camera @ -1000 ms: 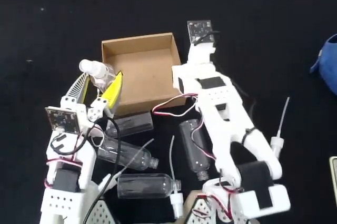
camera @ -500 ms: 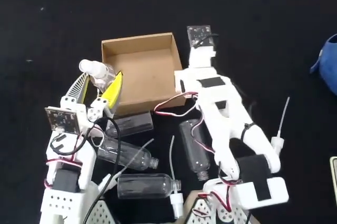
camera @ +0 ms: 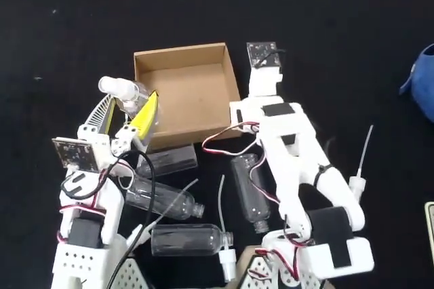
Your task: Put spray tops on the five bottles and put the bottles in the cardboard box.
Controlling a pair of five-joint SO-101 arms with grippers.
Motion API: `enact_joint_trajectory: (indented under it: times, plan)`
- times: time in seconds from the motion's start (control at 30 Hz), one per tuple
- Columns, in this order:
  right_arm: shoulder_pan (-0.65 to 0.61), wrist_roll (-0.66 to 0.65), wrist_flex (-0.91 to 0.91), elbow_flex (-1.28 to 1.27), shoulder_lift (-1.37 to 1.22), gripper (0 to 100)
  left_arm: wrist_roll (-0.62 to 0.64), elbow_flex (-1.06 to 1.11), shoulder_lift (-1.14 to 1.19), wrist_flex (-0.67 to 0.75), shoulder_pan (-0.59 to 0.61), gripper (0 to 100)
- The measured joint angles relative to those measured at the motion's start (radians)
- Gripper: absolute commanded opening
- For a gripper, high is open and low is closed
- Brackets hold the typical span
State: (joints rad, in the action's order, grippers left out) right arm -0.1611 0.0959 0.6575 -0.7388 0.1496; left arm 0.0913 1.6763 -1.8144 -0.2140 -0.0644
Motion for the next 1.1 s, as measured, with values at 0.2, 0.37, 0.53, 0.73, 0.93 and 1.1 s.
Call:
enact_joint_trajectory:
  times: [0.2, 0.37, 0.53, 0.73, 0.93, 1.1]
  plan:
    - [0.0, 0.0, 0.005, -0.003, 0.003, 1.0, 0.003, 0.0, 0.0, 0.0, 0.0, 3]
    - [0.0, 0.002, 0.052, -0.003, 0.003, 1.0, 0.003, -0.006, 0.0, 0.0, 0.0, 3]
    - [0.0, 0.002, 0.075, -0.003, 0.003, 1.0, 0.003, -0.025, 0.0, -0.052, 0.0, 3]
    - [0.0, 0.002, 0.114, -0.003, 0.02, 2.8, 0.003, -0.052, 0.0, -0.066, 0.0, 3]
    - [0.0, 0.002, 0.117, -0.003, 0.02, 18.5, -0.048, -0.072, 0.005, -0.066, 0.0, 3]
    - [0.0, 0.002, 0.121, 0.012, 0.031, 19.0, -0.087, -0.118, 0.144, 0.021, 0.003, 3]
